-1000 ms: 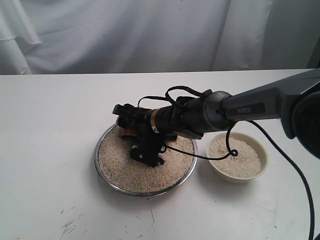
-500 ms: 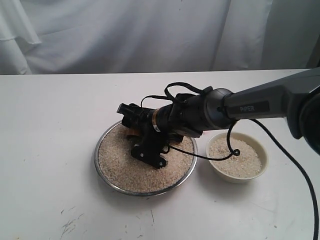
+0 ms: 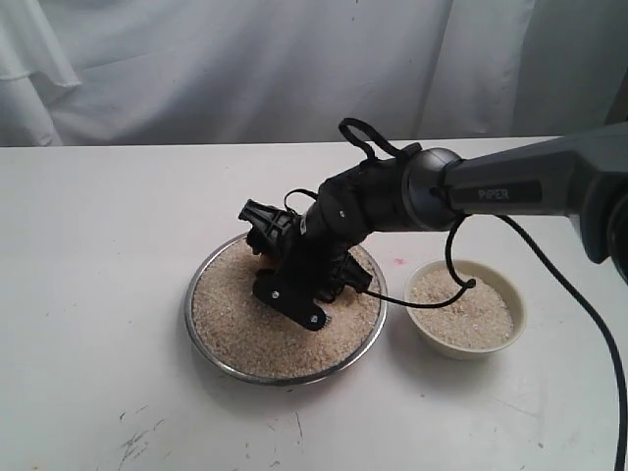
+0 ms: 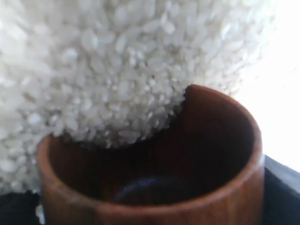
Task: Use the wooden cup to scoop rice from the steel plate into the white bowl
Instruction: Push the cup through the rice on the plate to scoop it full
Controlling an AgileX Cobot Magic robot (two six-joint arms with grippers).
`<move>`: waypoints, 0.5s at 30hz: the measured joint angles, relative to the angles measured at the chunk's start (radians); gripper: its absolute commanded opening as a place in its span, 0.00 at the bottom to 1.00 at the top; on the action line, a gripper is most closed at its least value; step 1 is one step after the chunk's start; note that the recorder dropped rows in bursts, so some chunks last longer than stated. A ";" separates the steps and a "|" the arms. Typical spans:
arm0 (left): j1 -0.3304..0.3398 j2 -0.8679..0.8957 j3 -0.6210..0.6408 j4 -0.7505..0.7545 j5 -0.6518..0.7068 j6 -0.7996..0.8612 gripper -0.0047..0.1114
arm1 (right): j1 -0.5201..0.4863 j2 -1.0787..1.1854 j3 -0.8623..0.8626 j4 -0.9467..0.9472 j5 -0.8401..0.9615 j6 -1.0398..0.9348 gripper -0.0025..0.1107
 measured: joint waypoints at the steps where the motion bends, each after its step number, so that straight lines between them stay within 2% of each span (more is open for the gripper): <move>1: 0.000 0.000 0.000 0.000 0.000 0.000 0.04 | 0.000 0.000 -0.009 0.013 0.020 -0.004 0.02; 8: 0.000 0.000 0.000 0.000 0.000 0.000 0.04 | 0.000 0.000 -0.044 0.044 0.166 -0.014 0.02; 15: 0.000 0.000 0.000 0.000 0.000 0.000 0.04 | 0.000 0.000 -0.046 0.069 0.197 -0.019 0.02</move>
